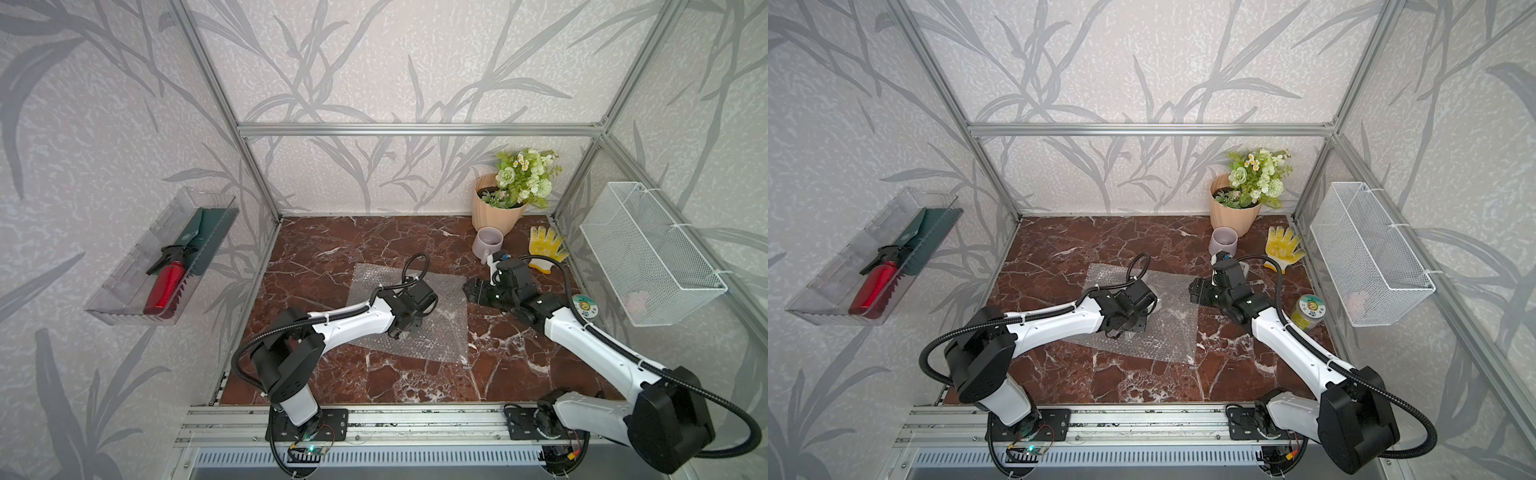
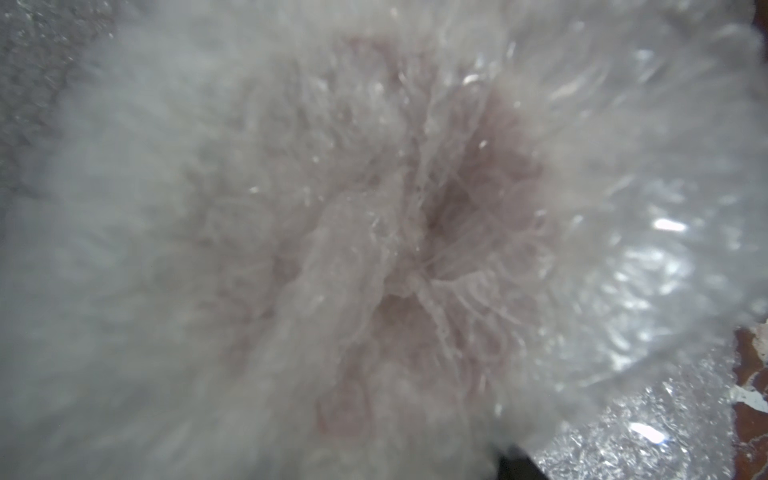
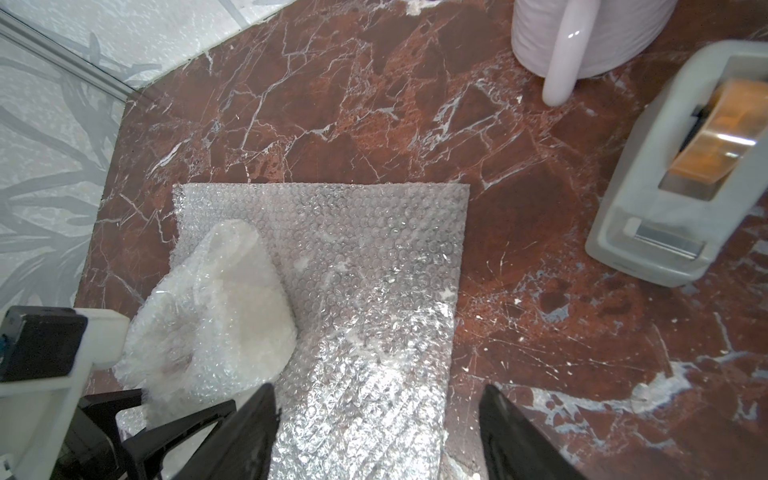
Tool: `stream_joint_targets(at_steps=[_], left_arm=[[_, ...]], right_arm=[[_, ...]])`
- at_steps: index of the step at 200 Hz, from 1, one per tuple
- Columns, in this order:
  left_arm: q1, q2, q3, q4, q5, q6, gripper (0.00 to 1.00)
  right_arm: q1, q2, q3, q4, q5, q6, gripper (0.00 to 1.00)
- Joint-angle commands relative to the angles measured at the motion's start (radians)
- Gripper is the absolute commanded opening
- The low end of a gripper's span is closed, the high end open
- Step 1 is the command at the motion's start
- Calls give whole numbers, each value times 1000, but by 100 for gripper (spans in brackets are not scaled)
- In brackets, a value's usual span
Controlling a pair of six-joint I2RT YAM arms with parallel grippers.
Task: Wrap mugs in bubble wrap
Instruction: Pick up the bubble wrap from the bubble wrap.
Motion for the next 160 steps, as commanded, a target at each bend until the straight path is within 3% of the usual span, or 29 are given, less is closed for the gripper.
stream_joint_targets(at_steps=[1, 39, 68, 160], left_arm=[[-2, 6, 31, -41, -50, 3, 47], [-2, 9, 43, -39, -55, 0, 28], [-3, -10, 62, -63, -76, 4, 0], [29, -109, 232, -127, -217, 156, 0]], right_arm=[[-5, -10, -8, 17, -19, -3, 74], [-5, -8, -1, 10, -27, -17, 74], [-7, -4, 0, 10, -32, -24, 74], [-15, -18, -8, 5, -31, -30, 74]])
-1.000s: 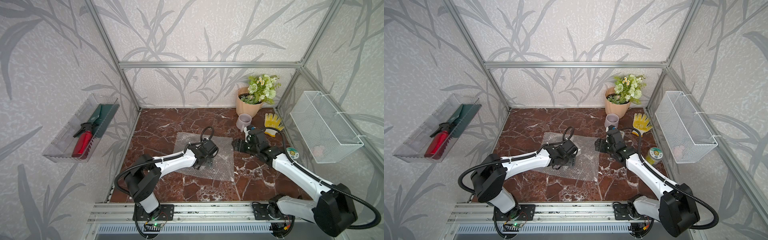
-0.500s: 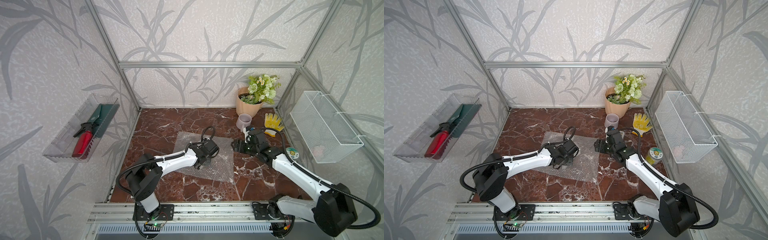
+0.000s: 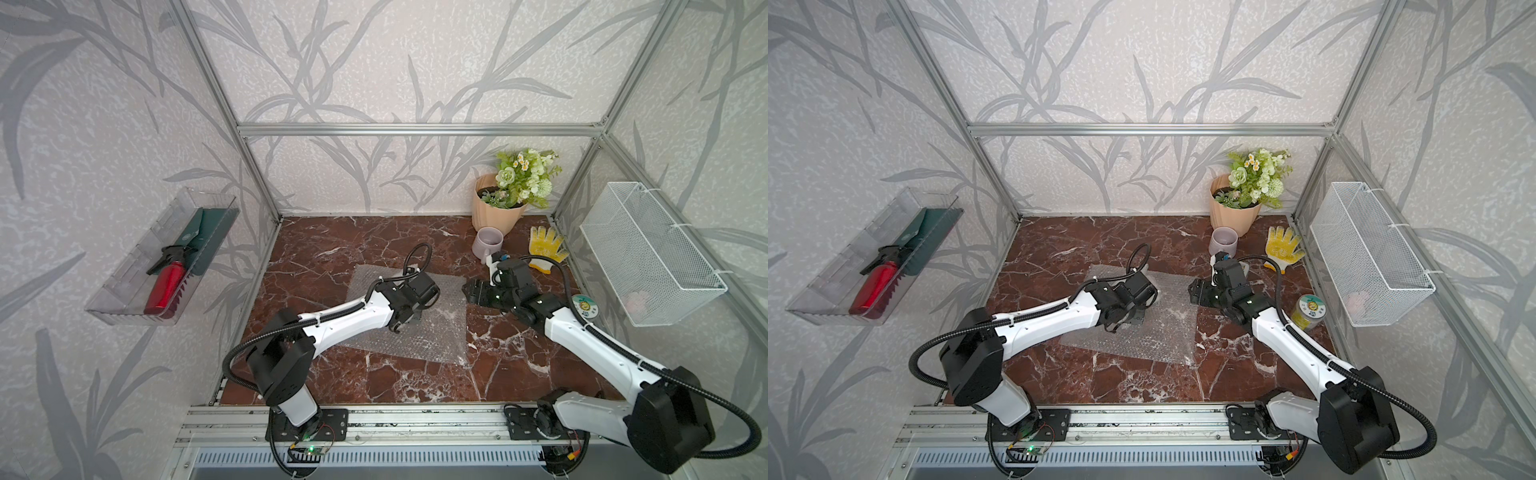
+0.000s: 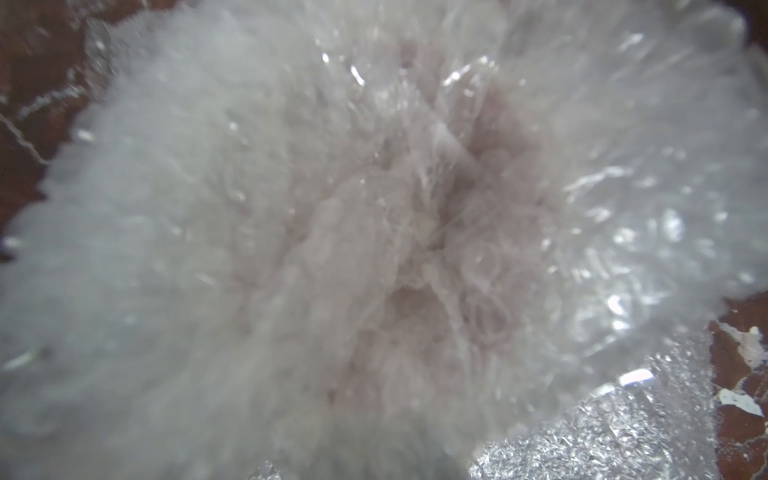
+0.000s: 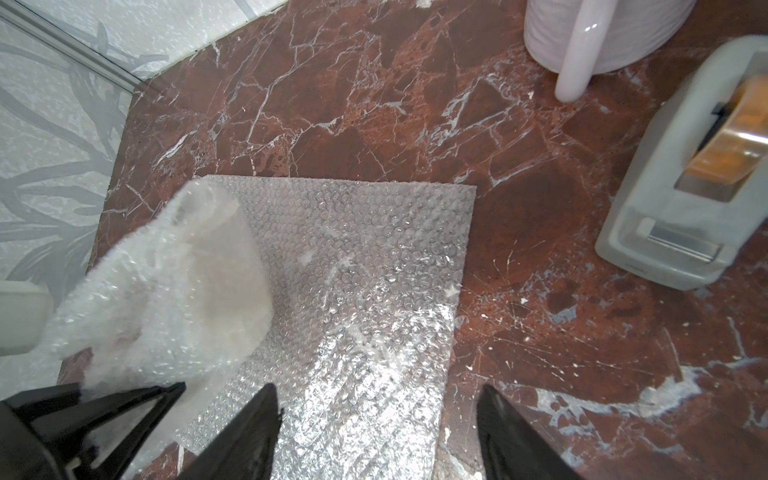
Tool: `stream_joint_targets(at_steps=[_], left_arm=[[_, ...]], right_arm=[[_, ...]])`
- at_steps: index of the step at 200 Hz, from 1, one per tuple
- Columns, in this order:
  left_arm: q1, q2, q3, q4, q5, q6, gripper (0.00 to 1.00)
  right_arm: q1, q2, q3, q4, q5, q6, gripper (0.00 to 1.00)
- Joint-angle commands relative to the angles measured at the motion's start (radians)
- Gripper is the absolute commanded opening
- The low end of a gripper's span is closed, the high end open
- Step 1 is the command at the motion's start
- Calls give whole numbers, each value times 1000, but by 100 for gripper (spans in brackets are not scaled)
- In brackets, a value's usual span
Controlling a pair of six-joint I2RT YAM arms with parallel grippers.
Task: Wrap mugs in bubble wrap
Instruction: Pick up the bubble wrap from the bubble wrap, then place the bubble wrap at the center of the board.
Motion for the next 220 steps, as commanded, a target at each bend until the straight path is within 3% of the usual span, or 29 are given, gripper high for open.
stream_joint_targets(at_steps=[1, 49, 101, 164, 207, 220], left_arm=[[30, -66, 101, 0, -111, 79, 0], [278, 27, 237, 80, 38, 296, 0], [523, 330, 542, 69, 169, 476, 0], [621, 595, 804, 18, 258, 543, 0], [633, 664, 830, 13, 247, 549, 0], [637, 668, 822, 13, 250, 543, 12]], right_arm=[[-8, -18, -8, 4, -5, -10, 74], [-11, -3, 22, -6, -63, -77, 74], [-10, -1, 72, -76, -116, -155, 74], [-10, -3, 82, -137, -117, -187, 74], [-13, -27, 98, -203, -16, -177, 76], [-20, -38, 114, -234, 72, -161, 79]])
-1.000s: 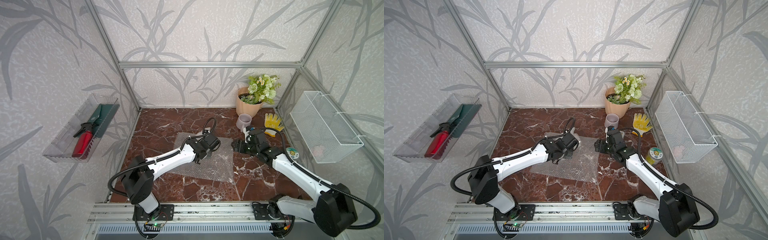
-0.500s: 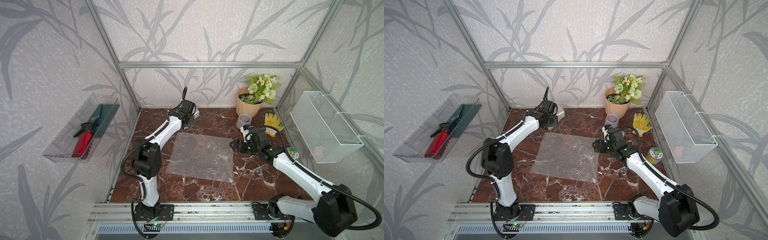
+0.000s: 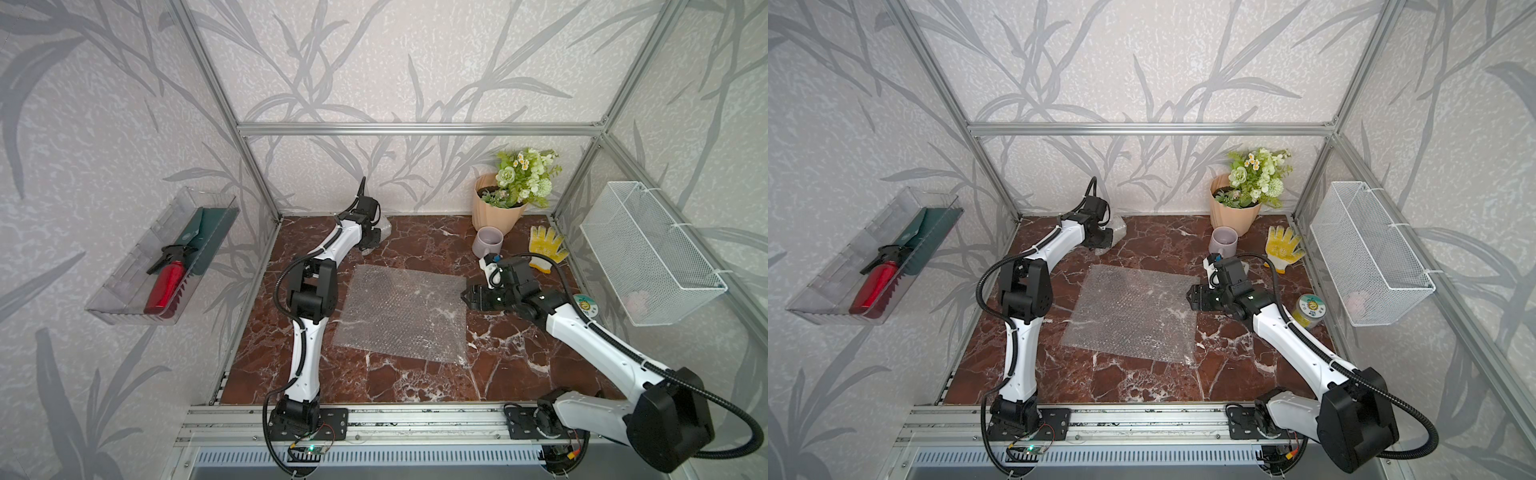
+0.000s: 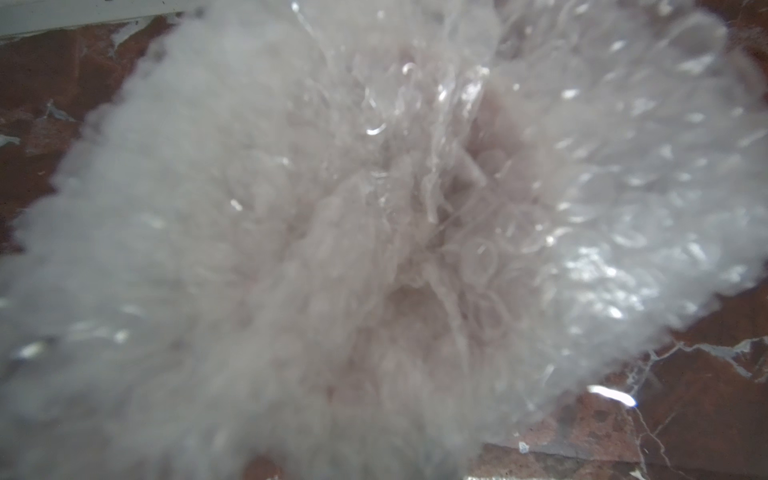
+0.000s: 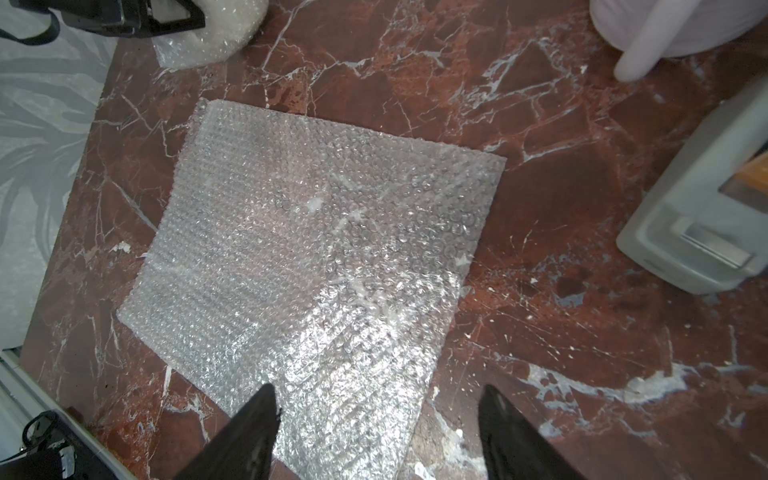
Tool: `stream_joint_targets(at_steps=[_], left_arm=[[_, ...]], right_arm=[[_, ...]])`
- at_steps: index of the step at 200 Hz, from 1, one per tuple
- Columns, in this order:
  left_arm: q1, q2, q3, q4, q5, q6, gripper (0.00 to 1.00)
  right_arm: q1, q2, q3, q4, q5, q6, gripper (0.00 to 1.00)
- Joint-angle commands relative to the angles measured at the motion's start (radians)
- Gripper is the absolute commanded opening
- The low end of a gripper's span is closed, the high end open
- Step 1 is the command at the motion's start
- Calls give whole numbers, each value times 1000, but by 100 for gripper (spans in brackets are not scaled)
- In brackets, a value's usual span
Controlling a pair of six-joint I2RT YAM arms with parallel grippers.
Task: Wrap mugs in bubble wrap
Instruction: Place the bubble wrap at the center of the board.
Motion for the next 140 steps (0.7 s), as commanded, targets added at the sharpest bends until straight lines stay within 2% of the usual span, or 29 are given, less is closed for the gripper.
stream_joint_targets(at_steps=[1, 13, 27, 44, 65, 84, 108, 140], left_arm=[[9, -10, 39, 14, 4, 23, 14], [13, -12, 35, 9, 14, 12, 35], [17, -22, 37, -8, 23, 2, 69], [17, -49, 33, -32, 23, -17, 98], [17, -132, -22, -29, 18, -60, 99], [17, -259, -139, 26, -14, -122, 99], [17, -439, -351, 122, -2, -199, 99], [14, -659, -717, 306, 47, -358, 99]], right_arm=[[-14, -39, 52, -76, 142, 14, 79], [-36, -42, 70, -105, 207, 28, 82], [-76, -30, 91, -112, 254, 43, 87], [-115, 24, 123, -93, 284, 46, 88], [-130, 137, 200, -66, 306, 45, 87], [-131, 248, 271, -20, 319, 46, 85], [-133, 410, 377, 6, 345, 53, 78], [-136, 621, 532, -20, 407, 81, 74]])
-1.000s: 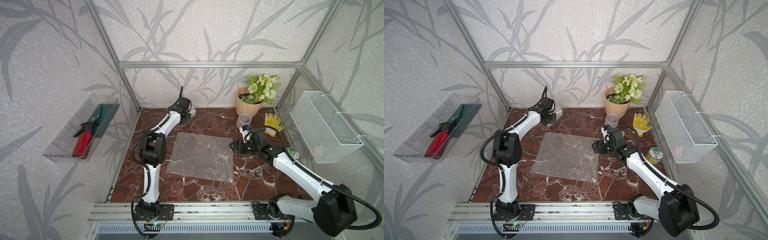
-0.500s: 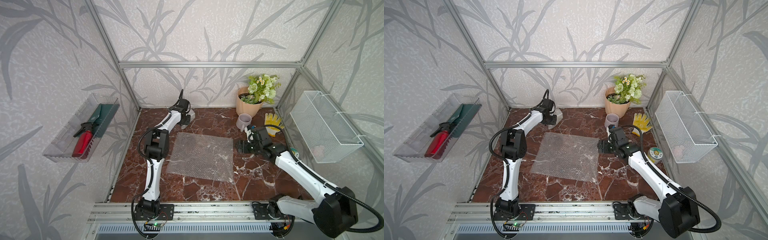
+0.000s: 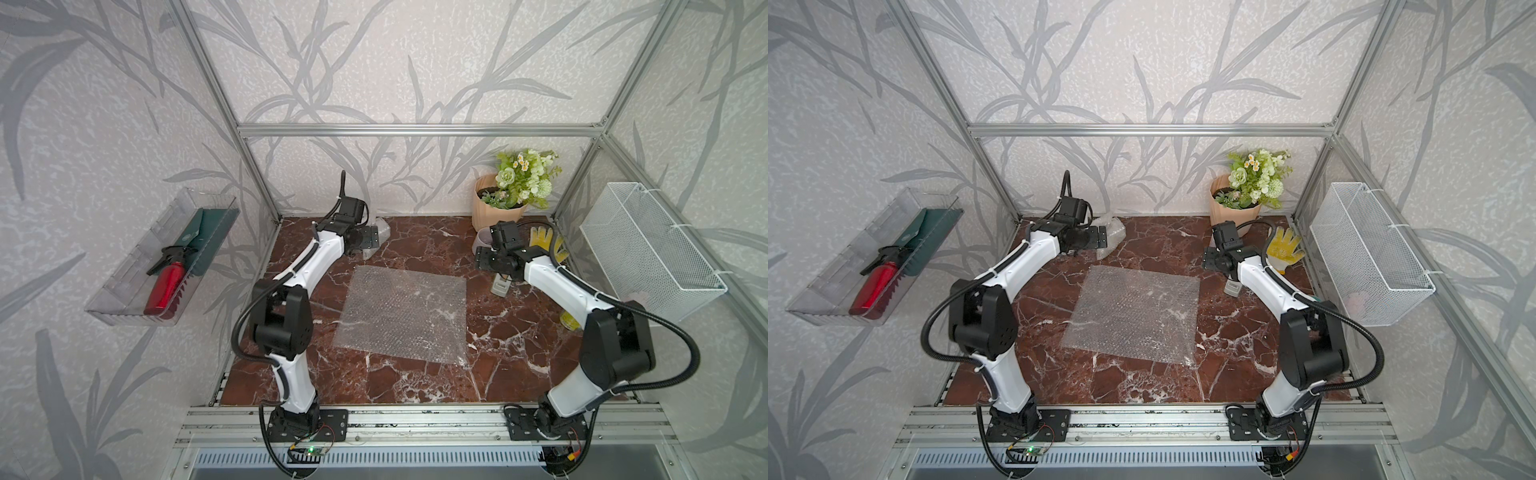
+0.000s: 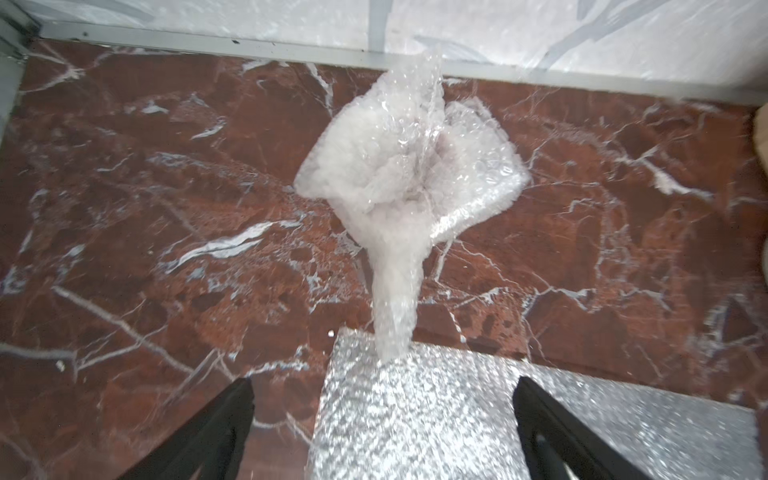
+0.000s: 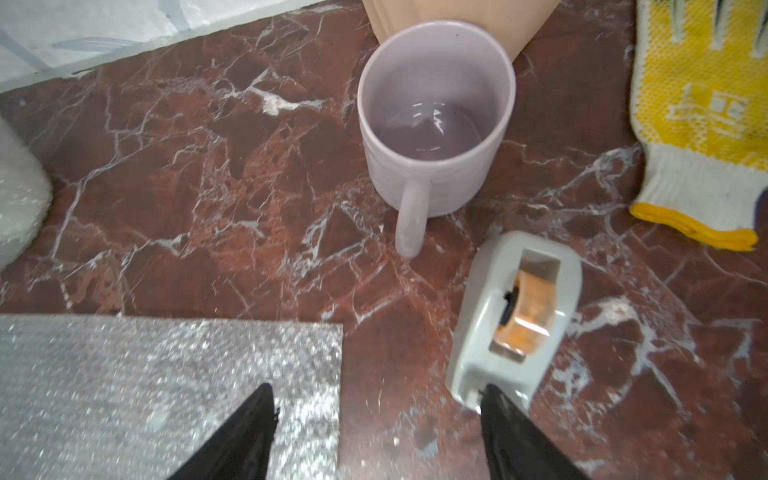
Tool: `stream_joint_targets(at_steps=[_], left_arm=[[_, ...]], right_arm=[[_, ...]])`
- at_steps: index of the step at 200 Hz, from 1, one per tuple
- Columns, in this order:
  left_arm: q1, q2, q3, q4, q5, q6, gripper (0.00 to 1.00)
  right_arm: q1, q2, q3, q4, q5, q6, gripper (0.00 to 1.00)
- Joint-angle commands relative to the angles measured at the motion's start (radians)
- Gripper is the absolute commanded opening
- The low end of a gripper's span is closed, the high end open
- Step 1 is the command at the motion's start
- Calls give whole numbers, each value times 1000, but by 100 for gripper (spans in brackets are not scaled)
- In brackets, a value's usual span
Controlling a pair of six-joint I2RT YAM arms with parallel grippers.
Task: Wrap mugs in bubble wrap
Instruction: Place the bubble wrap at the center of the board, then pick up the mug from the center of the board.
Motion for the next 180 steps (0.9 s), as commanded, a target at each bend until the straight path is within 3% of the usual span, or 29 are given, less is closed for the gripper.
stream_joint_targets(at_steps=[1, 22, 74, 139, 180], left_arm=[[4, -114, -222, 139, 33, -149, 99], [4, -214, -422, 226, 60, -220, 99], [6, -360, -717, 311, 18, -312, 99], [6, -327, -803, 295, 60, -332, 99], [3, -310, -839, 301, 80, -345, 99]], right_arm=[[-5, 114, 89, -5, 73, 25, 74], [-9, 208, 173, -38, 126, 32, 71], [-26, 344, 294, -89, 187, 57, 66], [-44, 443, 383, -91, 154, 49, 50], [-45, 427, 380, -88, 136, 39, 26]])
